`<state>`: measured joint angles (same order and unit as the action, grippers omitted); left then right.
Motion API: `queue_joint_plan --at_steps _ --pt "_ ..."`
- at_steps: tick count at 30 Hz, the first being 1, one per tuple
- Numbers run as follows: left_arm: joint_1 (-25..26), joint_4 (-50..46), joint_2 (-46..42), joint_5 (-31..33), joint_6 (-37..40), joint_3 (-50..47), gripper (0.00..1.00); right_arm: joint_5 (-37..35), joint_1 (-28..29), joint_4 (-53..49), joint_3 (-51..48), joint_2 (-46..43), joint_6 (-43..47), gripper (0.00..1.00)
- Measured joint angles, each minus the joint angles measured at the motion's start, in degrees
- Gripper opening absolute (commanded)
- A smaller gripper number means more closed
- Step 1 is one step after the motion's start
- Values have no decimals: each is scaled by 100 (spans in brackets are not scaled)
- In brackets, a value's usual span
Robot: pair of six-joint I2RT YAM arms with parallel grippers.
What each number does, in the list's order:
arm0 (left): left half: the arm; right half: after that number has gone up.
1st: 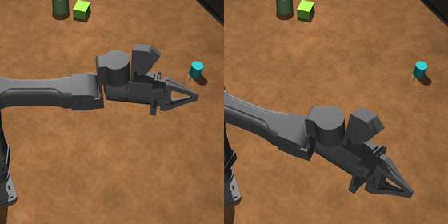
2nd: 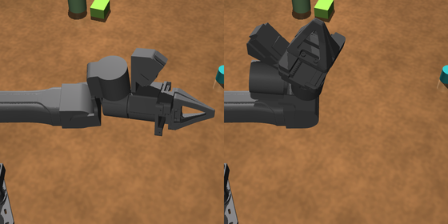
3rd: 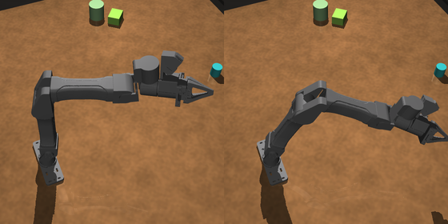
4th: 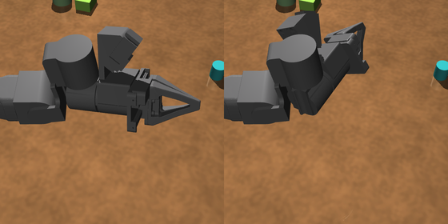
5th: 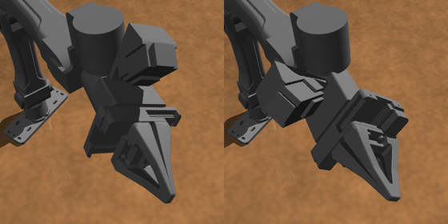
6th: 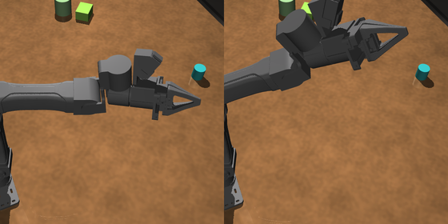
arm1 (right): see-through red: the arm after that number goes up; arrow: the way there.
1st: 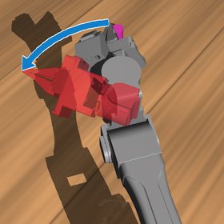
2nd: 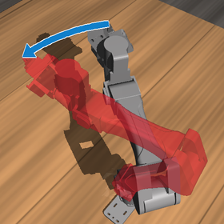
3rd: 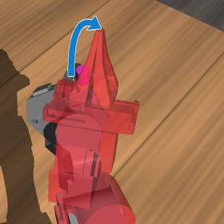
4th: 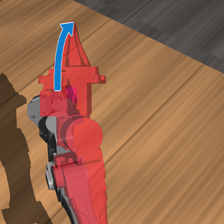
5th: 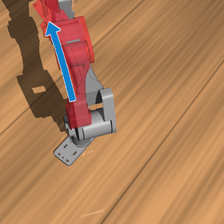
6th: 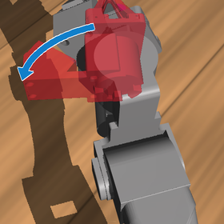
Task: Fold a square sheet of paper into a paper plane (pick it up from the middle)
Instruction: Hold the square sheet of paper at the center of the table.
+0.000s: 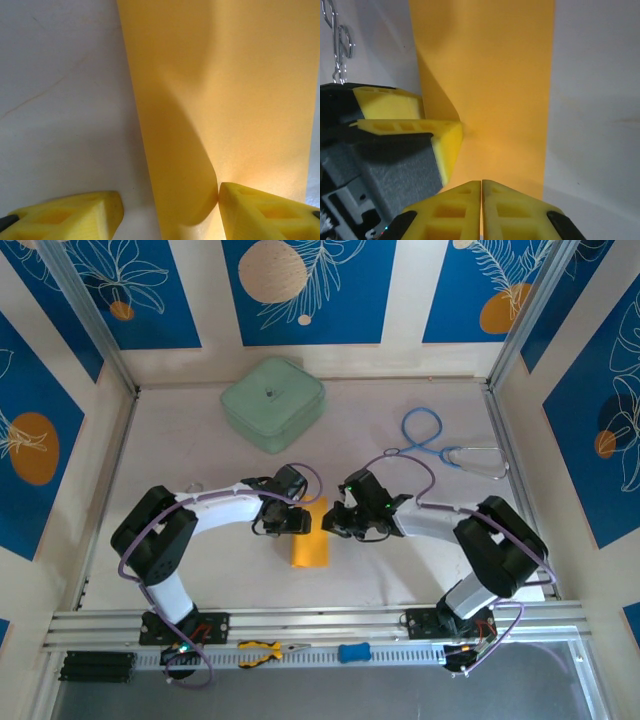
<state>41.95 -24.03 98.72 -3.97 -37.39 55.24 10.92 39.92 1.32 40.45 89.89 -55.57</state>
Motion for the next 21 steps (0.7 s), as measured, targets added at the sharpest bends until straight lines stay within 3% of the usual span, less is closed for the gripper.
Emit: queue_joint_plan --at_steps 7,21 --pt "-7 0 9 -2 0 2 60 0 129 17 249 404 42 0" --pt "-11 0 11 -2 0 4 60 4 131 59 264 809 131 0"
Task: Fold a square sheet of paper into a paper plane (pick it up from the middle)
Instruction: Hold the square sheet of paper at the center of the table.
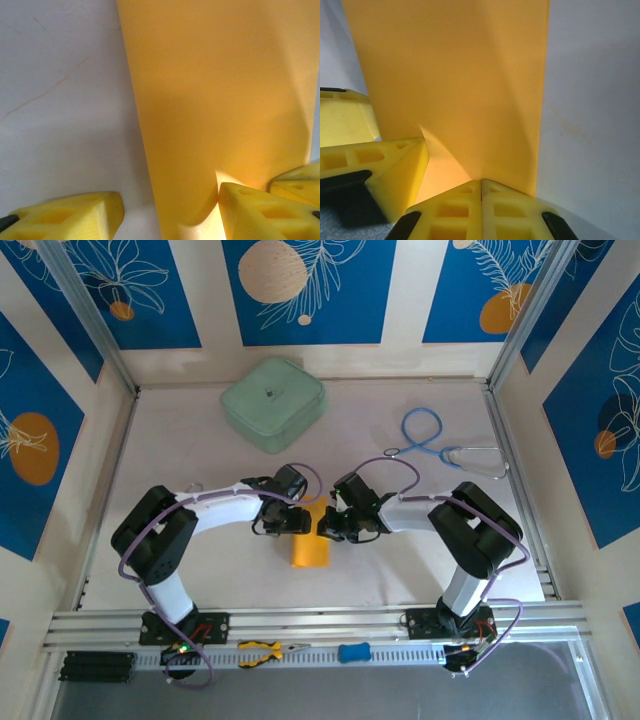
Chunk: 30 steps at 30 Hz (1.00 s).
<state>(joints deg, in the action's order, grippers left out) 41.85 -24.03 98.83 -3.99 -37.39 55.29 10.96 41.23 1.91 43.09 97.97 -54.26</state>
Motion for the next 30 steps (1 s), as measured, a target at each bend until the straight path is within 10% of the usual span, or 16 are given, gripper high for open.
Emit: queue_joint_plan --at_steps 16,30 --pt "-28 846 -549 -367 -162 -356 72 457 -678 9 -57 85 800 0" --pt "-498 2758 -669 -1969 44 -664 20 608 -940 44 -61 127 990 0"
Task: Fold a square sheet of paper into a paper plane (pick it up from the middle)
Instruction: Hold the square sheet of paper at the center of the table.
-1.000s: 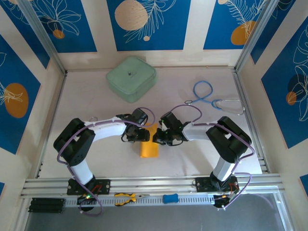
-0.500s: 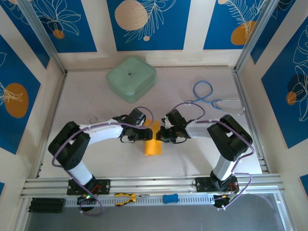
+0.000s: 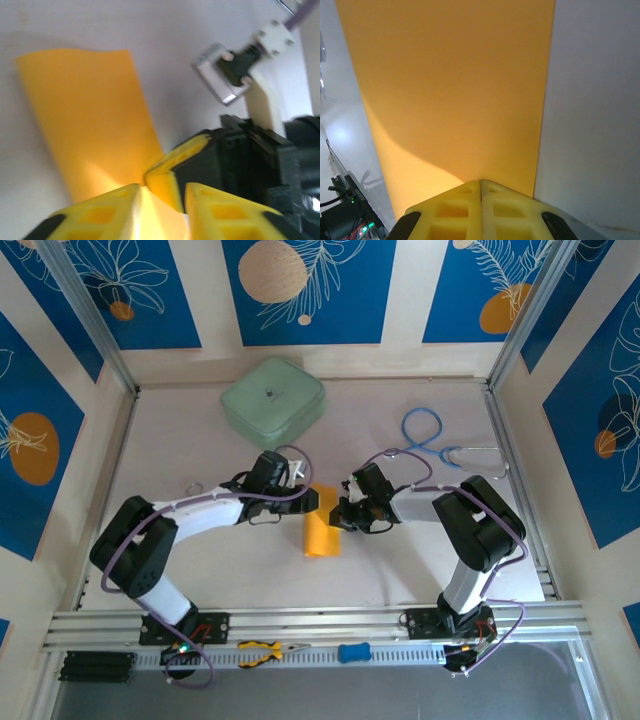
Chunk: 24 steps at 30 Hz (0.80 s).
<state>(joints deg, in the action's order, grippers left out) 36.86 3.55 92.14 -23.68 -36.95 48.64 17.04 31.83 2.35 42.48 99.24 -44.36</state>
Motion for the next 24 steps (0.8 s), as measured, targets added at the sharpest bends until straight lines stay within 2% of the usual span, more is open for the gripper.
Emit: queue_joint_plan --at_steps 7,17,24 --pt "-107 557 490 -726 -9 -52 1 0 0 -2 0 0 2 0" --pt "-291 848 767 -1132 20 -149 0 -4 2 -2 0 0 2 0" --pt "-334 905 1008 -1121 208 -358 0 -4 7 28 -22 0 0 0"
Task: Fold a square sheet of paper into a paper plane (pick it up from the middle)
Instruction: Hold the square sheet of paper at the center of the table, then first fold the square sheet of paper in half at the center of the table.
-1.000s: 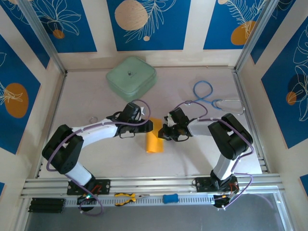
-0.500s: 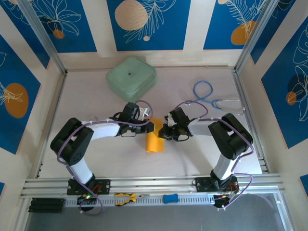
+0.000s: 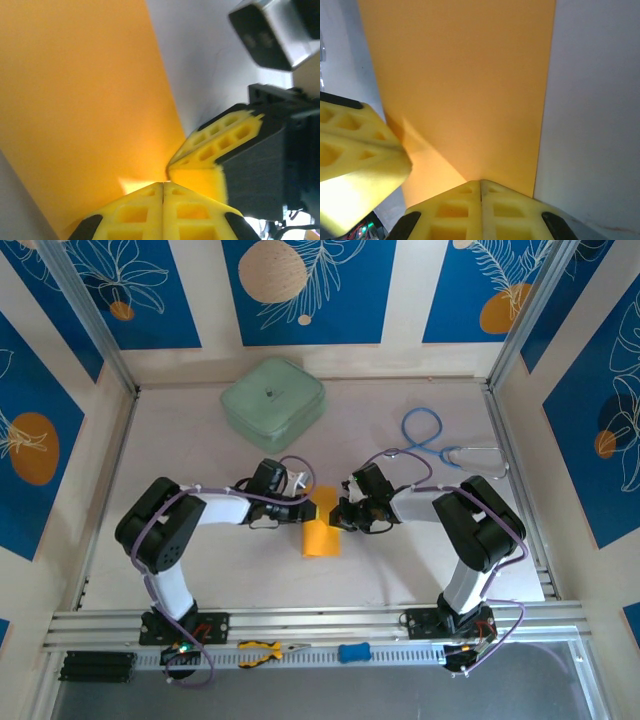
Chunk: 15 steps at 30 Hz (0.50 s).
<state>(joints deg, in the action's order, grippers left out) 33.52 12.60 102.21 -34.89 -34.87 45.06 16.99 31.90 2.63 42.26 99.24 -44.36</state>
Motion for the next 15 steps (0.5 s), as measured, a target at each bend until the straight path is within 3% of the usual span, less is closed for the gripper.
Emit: queue_joint_plan --at_steps 15 --pt "-79 -61 -83 63 195 -269 0 -33 76 83 -37 -2 -70 0"
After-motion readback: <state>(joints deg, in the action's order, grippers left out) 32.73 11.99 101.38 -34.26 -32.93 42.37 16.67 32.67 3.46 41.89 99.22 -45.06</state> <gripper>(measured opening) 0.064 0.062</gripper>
